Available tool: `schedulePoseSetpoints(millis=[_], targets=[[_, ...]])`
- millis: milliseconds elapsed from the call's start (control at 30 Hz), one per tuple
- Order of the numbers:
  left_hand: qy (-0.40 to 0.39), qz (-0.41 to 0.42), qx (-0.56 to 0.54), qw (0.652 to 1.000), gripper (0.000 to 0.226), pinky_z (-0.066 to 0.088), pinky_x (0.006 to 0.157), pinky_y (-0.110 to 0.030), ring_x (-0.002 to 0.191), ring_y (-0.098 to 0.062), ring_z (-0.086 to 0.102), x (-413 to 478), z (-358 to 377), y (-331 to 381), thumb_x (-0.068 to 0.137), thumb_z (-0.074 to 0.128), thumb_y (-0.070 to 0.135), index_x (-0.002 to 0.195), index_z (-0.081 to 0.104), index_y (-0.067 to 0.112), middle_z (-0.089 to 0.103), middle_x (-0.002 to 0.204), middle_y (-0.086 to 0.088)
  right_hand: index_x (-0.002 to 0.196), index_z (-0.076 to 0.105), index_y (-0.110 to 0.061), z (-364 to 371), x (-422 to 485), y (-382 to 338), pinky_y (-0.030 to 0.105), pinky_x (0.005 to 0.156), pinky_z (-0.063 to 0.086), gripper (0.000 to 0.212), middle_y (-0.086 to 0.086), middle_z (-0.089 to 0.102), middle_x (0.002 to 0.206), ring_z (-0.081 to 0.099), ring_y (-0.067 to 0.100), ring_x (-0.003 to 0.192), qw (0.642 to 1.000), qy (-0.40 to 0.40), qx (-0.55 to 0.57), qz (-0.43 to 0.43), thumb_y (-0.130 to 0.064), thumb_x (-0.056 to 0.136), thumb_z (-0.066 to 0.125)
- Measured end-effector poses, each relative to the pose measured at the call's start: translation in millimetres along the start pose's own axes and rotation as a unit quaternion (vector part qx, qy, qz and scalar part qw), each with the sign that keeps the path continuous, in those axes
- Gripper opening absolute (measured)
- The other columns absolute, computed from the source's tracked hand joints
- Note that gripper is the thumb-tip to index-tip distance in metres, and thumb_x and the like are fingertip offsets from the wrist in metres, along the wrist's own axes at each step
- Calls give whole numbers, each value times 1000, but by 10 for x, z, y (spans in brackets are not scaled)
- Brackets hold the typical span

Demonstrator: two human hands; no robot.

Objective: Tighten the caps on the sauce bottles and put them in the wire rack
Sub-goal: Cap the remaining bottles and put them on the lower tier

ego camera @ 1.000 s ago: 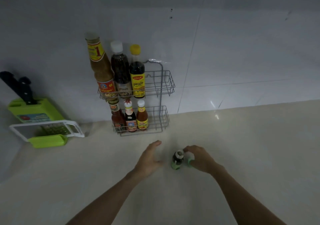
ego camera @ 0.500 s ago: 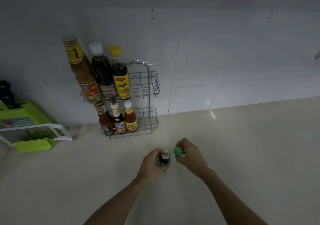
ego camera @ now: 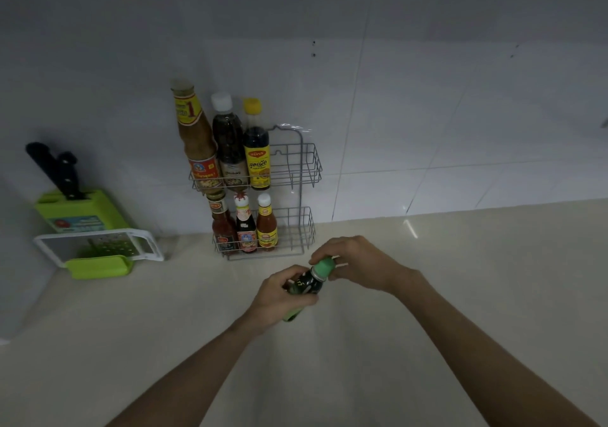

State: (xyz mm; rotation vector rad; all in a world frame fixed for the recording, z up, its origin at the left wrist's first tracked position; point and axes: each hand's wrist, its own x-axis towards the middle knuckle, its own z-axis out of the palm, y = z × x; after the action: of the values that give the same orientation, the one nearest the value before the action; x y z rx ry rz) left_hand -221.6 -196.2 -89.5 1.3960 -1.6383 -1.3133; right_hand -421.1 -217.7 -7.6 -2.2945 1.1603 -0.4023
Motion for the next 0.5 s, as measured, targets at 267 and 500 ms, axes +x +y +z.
schedulePoseSetpoints(millis=[267,500], targets=[[-20,17,-20,999,34,51,76,-26,87,-18,67,-194,-64,81,59,83,24,90,70,34,72,90,2,84,68,-21,-21,21,-102,23,57,49,37,-6,68,67,59,2,60,994,-28,-47,98,-55,70,76],[-6,18,-64,998,36,55,83,-35,92,-23,68,-227,-71,210,64,85,15,94,70,30,72,97,-4,101,60,-28,-124,-24,-197,22,59,51,38,-8,69,76,65,6,60,996,-21,15,83,-55,76,72]])
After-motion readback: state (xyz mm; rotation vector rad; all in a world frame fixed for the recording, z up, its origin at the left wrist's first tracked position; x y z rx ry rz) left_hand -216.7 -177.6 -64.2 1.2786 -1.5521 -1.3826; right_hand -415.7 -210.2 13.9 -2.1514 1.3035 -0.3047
